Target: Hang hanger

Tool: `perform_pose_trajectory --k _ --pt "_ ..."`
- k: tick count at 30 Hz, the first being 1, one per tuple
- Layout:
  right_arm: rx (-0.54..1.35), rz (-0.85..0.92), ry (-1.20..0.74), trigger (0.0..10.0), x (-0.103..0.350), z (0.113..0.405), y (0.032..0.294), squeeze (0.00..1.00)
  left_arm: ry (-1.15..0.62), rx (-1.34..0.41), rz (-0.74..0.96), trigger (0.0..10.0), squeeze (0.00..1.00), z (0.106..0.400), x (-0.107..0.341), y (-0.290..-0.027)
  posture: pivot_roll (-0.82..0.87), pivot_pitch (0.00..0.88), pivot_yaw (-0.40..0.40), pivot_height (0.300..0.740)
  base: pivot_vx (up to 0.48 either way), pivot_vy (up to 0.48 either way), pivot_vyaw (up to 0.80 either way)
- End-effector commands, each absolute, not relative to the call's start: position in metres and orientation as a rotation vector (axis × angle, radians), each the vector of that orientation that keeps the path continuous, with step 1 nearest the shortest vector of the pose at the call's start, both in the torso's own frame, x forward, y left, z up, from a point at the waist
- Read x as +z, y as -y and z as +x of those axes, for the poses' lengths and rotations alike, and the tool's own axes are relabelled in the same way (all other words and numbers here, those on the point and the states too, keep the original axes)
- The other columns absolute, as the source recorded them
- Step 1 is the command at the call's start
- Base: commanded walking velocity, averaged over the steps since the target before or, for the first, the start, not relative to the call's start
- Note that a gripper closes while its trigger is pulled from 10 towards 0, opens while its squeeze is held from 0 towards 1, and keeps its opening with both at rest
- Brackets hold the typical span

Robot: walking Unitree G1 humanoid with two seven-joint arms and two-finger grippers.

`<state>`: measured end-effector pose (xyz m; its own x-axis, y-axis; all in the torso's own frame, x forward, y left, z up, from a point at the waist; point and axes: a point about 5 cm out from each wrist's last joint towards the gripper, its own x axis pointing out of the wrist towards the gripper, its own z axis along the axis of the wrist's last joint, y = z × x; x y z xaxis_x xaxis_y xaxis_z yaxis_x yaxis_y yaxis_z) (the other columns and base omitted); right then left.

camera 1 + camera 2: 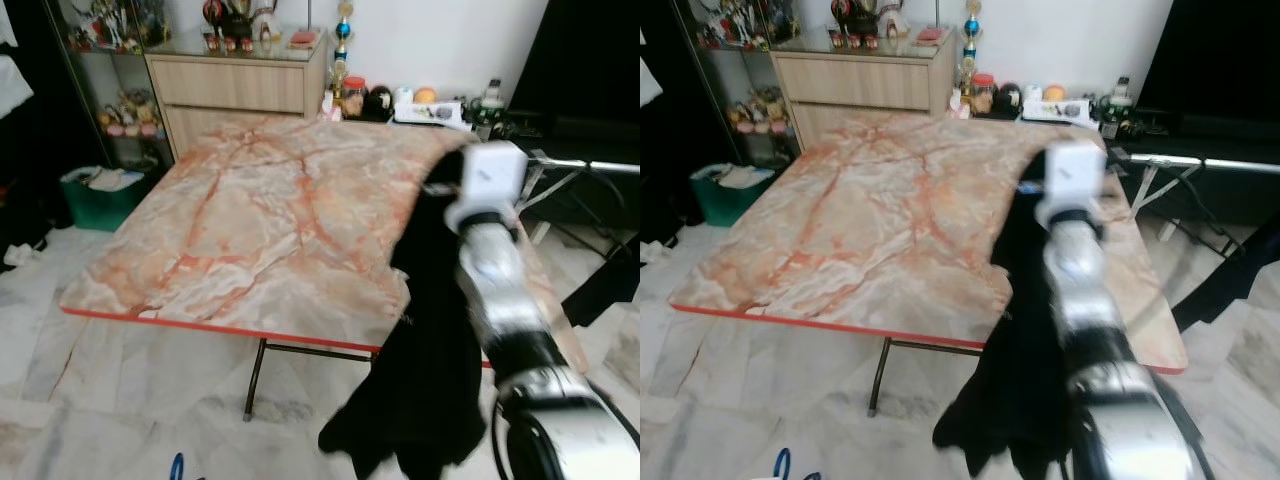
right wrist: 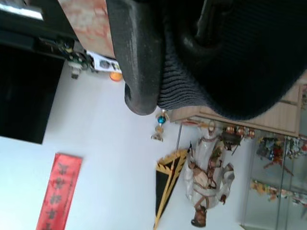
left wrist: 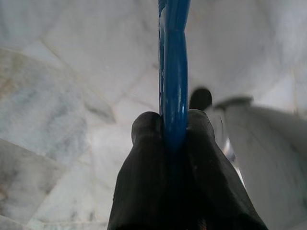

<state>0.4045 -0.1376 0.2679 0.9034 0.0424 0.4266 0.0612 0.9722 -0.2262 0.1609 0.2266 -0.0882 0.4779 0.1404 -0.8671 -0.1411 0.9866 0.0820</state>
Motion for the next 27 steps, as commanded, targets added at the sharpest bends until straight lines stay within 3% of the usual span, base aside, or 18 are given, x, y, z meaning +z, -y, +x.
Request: perform_pose_trajectory --k 1,12,27 --pt "-0.05 -0.23 0.468 10.0 0.278 0.406 0.151 0.0 -1.072 0.151 -0.006 10.0 0.0 0.158 -0.091 -0.22 0.13 0.0 0.011 0.74 0.0 0.0 0.0" --pt "-0.071 -0.25 0.501 10.0 0.306 0.413 0.153 0.0 -1.073 0.15 -0.003 10.0 0.0 0.156 -0.091 -0.222 0.13 0.0 0.015 0.74 0.085 0.0 0.0" --pt "-0.094 -0.254 0.43 10.0 0.282 0.415 0.162 0.0 -1.083 0.143 0.003 10.0 0.0 0.152 -0.093 -0.222 0.13 0.0 0.013 0.74 0.054 0.0 0.0"
